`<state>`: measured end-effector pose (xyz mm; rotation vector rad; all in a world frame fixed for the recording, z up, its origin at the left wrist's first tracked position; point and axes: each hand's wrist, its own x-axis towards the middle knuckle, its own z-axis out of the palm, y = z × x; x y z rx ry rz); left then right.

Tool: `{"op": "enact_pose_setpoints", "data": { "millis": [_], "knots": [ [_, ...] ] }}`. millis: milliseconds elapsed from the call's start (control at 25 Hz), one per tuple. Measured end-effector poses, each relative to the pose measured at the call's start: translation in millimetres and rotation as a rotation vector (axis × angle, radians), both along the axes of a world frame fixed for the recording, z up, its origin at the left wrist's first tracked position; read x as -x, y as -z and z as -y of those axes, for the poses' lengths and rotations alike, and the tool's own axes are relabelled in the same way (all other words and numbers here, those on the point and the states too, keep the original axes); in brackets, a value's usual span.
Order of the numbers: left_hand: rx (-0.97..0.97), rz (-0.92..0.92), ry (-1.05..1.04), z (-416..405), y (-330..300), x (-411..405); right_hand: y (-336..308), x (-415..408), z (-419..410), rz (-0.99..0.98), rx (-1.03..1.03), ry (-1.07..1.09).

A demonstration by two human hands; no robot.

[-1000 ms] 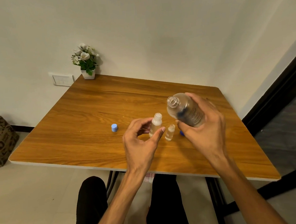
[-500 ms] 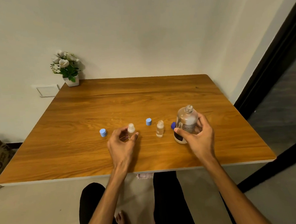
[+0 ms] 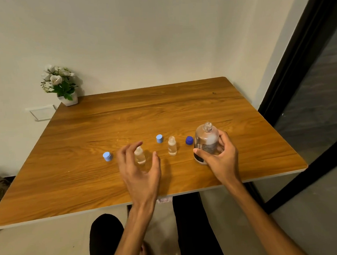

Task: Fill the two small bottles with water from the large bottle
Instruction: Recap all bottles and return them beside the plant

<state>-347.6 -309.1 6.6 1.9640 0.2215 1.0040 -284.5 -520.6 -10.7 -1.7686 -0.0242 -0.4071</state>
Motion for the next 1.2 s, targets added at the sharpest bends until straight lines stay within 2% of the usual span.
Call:
{"op": "enact_pose_setpoints", "data": {
  "millis": [80, 120, 200, 280, 360, 440, 520, 600, 680, 800, 840, 960, 1200],
  "knots": [
    [-0.235, 0.074, 0.146, 24.0, -20.8, -15.2, 0.9, 0.0, 7.6, 0.005, -0.006, 0.009],
    [-0.410, 0.007, 0.212, 37.7, -32.6, -29.9, 1.3, 0.0, 12.4, 0.011, -0.011, 0.014],
    [-0.805, -0.293, 0.316, 63.0, -53.1, -64.4, 1.4, 0.3, 22.4, 0.015, -0.014, 0.022],
    [-1.085, -0.630, 0.374, 81.9, -62.2, -97.4, 0.8, 1.9, 32.4, 0.006, 0.000, 0.030],
    [-1.267, -0.826, 0.377, 93.1, -58.1, -120.6, 1.7, 1.8, 41.3, 0.006, 0.011, 0.041],
    [-1.376, -0.911, 0.364, 98.2, -51.2, -132.6, 4.1, 0.8, 47.1, 0.008, 0.011, 0.048],
    [-1.402, -0.917, 0.357, 100.5, -44.8, -135.9, 5.3, -0.4, 50.5, 0.014, 0.007, 0.044],
    [-1.326, -0.847, 0.353, 99.6, -43.4, -135.4, 6.0, -2.4, 52.4, 0.019, 0.007, 0.032],
    [-1.052, -0.687, 0.362, 97.3, -49.2, -130.9, 6.3, -4.1, 52.0, 0.025, 0.006, 0.024],
    [-0.454, -0.333, 0.420, 97.8, -69.3, -115.2, 4.4, -5.0, 48.8, 0.045, -0.003, 0.026],
    [-0.396, -0.262, 0.498, 100.7, -76.5, -109.4, 3.8, -4.8, 47.7, 0.054, -0.006, 0.025],
    [-0.600, -0.268, 0.613, 114.1, -87.6, -94.9, 3.9, -3.1, 45.2, 0.086, -0.027, 0.010],
    [-0.892, -0.346, 0.459, 133.8, -104.5, -99.5, 6.0, -3.2, 46.2, 0.065, -0.044, 0.005]
  ]
}}
